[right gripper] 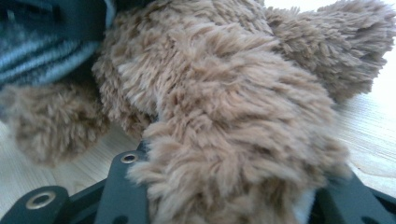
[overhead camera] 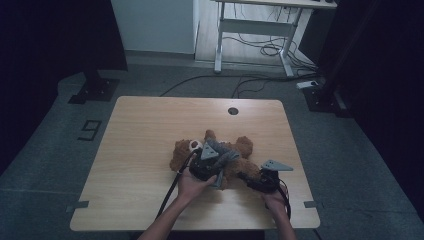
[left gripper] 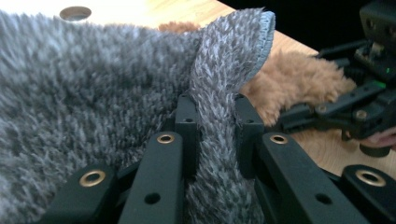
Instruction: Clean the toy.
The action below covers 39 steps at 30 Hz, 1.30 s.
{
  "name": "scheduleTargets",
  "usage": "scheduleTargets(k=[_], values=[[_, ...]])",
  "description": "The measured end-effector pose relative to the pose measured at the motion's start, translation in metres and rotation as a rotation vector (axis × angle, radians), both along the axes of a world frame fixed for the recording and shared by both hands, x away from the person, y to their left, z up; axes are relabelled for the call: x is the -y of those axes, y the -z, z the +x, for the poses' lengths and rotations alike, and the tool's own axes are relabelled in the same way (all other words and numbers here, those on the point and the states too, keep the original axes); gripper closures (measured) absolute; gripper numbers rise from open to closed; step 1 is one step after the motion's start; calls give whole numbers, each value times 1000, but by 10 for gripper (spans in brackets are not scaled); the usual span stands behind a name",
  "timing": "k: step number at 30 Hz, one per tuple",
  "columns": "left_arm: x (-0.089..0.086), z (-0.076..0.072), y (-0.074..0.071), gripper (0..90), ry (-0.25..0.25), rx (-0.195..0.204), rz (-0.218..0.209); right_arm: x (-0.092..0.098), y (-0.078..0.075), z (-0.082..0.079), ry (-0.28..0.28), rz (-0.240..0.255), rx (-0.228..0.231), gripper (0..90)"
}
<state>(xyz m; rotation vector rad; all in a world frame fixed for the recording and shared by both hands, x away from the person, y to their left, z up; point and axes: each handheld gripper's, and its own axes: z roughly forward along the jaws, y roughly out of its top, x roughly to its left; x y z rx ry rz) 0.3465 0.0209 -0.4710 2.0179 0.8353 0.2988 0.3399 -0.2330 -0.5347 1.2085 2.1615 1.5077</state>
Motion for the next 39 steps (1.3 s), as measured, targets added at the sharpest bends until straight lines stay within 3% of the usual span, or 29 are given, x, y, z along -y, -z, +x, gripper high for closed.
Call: scheduleTargets(k=[9,14,25,31,35,39], values=[[-16,-13,17,764,9,-41,-10,1,1,0,-4,1,-8,531],[-23,-21,26,764,13,-51,18,1,1,0,-1,8,-14,530],[-23,-23,20,763,18,-58,41,1,0,0,6,9,-10,506],[-9,-20,4,763,33,-32,23,0,0,-1,4,18,-14,524],[23,-14,-11,764,82,-8,28,0,0,-1,-4,10,-13,548],[43,-5,-8,764,95,-34,40,-1,-1,-1,-7,6,-7,559]])
